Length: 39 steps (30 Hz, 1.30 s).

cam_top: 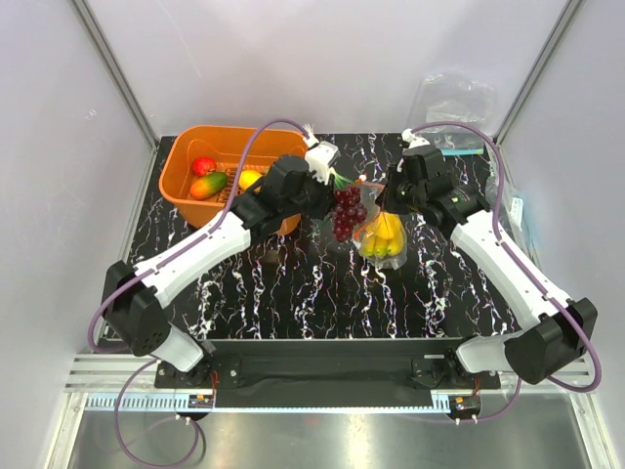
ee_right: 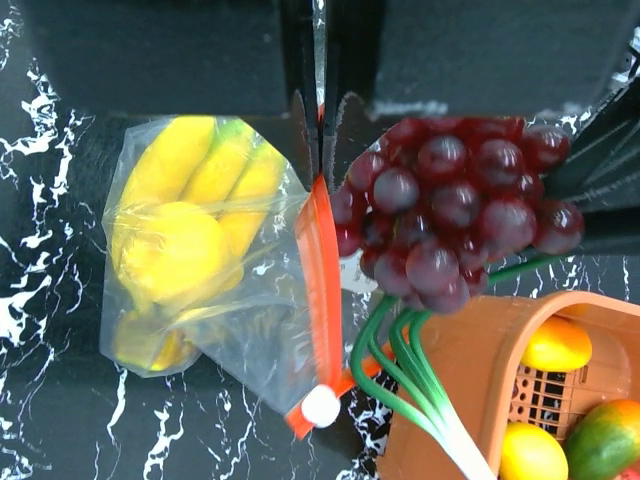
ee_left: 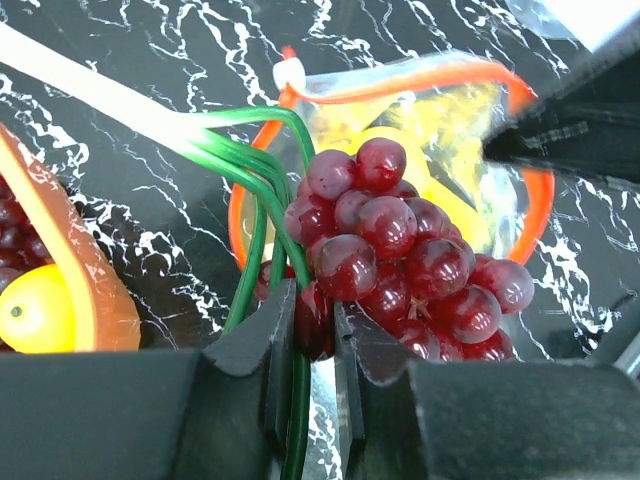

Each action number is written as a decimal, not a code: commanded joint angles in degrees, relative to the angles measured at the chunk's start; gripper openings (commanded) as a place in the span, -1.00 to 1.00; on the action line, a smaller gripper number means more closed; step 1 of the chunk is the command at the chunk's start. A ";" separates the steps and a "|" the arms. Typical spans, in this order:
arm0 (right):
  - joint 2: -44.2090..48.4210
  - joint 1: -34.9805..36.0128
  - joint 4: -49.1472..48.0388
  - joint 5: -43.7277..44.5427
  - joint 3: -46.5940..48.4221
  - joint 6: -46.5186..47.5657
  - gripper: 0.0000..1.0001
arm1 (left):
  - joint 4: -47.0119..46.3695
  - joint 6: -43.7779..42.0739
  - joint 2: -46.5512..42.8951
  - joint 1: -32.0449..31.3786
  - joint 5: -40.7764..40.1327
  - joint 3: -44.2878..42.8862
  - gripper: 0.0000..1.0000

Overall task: Place the food in the zip-top bag and seal the zipper
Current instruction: Place the fake fruit in the zipper food storage bag.

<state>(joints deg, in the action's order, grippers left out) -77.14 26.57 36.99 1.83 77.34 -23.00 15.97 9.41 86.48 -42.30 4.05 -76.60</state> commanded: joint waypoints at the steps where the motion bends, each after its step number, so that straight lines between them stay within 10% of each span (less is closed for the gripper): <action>1: 2.00 -0.29 -3.33 -1.65 -0.70 -1.08 -1.00 | -2.52 2.80 0.18 -0.32 -3.18 -5.31 -0.81; 21: 4.11 -0.29 -4.82 -2.18 -3.51 -2.04 -1.00 | -2.50 13.87 4.31 -2.08 -2.65 -8.58 -0.77; 39: 4.81 -0.46 -3.42 4.24 -2.63 -0.20 -1.00 | -1.38 7.39 10.38 -9.72 -20.14 -8.39 -0.87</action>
<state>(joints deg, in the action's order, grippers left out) -73.97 26.17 35.83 4.05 72.69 -23.90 17.43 19.27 97.03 -50.85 -11.40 -81.93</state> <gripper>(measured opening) 0.012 0.197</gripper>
